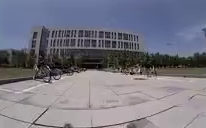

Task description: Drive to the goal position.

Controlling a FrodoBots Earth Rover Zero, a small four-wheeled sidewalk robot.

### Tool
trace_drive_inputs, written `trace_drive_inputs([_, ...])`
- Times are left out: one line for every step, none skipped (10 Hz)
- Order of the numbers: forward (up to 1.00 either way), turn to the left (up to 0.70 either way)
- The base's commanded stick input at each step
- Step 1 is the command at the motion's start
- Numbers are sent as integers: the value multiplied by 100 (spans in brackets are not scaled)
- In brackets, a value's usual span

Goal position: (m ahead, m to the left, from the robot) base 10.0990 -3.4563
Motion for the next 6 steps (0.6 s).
trace_drive_inputs([45,0])
trace_drive_inputs([45,0])
trace_drive_inputs([45,0])
trace_drive_inputs([45,0])
trace_drive_inputs([45,0])
trace_drive_inputs([45,0])
